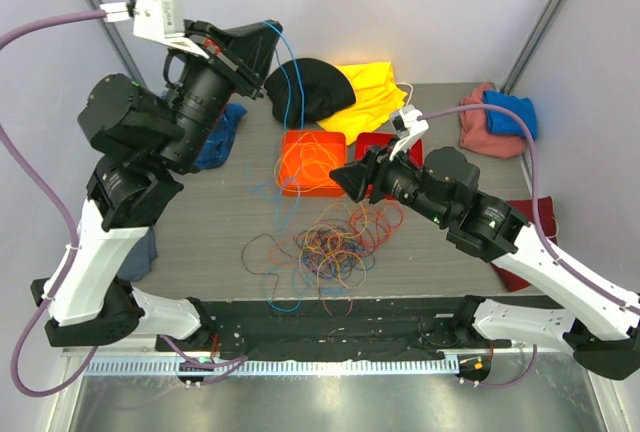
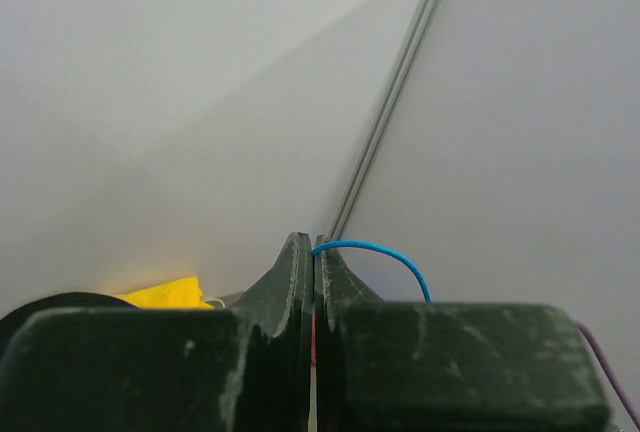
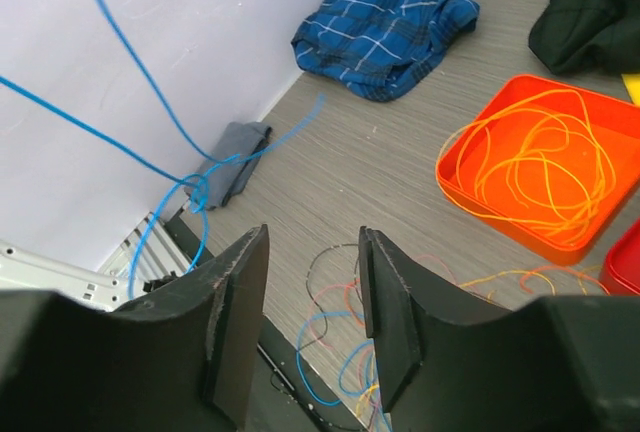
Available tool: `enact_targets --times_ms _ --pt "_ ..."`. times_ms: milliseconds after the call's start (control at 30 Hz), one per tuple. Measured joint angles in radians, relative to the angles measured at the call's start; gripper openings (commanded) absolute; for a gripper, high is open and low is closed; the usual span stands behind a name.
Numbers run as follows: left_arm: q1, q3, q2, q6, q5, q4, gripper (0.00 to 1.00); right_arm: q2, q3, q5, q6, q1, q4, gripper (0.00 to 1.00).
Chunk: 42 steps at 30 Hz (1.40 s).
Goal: Untangle the cables
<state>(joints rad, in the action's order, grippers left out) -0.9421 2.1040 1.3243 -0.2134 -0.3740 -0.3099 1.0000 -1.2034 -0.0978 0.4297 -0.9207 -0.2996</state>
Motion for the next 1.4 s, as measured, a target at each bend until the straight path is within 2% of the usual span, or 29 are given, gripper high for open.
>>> enact_targets --times_ms 200,400,533,767,900,1133,1400 --pt "0.0 -0.061 0.003 -0.014 0.008 -0.01 0.0 0.001 0.0 0.031 0.008 0.0 0.049 0.57" --pt "0.0 -0.066 0.004 -0.014 0.009 -0.013 0.0 -0.026 0.0 0.092 0.021 0.0 0.098 0.67" --pt "0.0 -0.069 0.004 -0.021 0.016 -0.013 0.0 -0.016 -0.001 0.118 0.021 0.0 0.111 0.68" --pt "0.0 -0.084 0.005 -0.045 0.035 -0.014 0.0 0.03 -0.001 0.091 0.013 0.0 0.112 0.64" --pt "0.0 -0.101 0.004 -0.052 0.043 -0.013 0.0 0.049 -0.001 0.058 -0.001 0.0 0.113 0.52" --pt "0.0 -0.153 -0.004 -0.071 0.054 -0.013 0.0 0.064 -0.001 0.021 -0.013 0.0 0.138 0.53" --pt "0.0 -0.171 -0.013 -0.076 0.059 -0.013 0.0 0.087 -0.005 0.057 -0.012 0.0 0.172 0.57"
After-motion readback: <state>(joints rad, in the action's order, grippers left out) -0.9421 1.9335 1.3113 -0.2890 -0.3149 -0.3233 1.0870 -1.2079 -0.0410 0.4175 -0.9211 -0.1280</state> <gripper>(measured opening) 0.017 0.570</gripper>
